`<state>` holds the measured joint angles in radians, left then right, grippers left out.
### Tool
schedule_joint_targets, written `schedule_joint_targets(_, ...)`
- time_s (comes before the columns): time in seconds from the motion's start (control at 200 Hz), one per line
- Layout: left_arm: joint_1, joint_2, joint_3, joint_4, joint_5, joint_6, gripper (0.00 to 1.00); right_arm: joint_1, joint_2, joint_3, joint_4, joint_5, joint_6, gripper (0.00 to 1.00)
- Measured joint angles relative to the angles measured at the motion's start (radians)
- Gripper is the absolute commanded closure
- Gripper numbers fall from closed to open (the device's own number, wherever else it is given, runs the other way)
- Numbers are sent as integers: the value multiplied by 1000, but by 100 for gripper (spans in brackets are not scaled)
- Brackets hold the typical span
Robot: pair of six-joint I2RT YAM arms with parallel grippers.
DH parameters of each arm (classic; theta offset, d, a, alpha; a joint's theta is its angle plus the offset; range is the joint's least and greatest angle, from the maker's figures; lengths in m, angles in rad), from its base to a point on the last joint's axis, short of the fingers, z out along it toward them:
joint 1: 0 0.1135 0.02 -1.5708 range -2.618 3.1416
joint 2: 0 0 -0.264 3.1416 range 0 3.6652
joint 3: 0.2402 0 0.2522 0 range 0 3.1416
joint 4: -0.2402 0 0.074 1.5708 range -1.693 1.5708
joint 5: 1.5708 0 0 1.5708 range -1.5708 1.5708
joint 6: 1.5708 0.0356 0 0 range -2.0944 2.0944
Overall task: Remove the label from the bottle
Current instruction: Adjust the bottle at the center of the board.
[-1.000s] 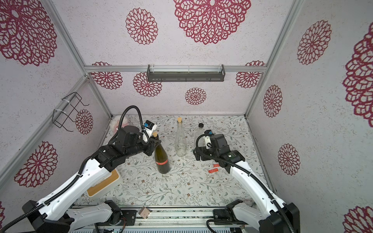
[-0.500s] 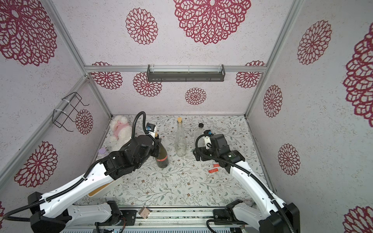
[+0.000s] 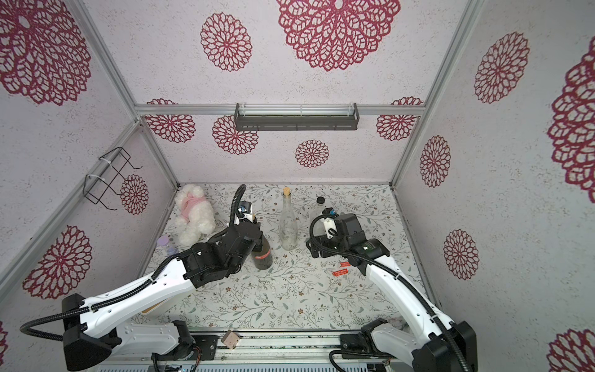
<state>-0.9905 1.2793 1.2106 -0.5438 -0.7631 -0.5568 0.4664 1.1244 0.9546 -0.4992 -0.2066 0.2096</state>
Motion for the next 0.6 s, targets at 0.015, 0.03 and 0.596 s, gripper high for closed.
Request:
schedule_joint_targets(0.015, 0, 0, 0, 0, -1, -2, 60, 0, 3, 1, 0, -1, 0, 7)
schedule_joint_targets(0.03, 0, 0, 0, 2, -6, -4, 58, 0, 5, 1, 0, -3, 0, 7)
schedule_joint_targets(0.596, 41, -67, -1, 51, 167, 80, 6, -5, 10, 19, -11, -22, 0, 1)
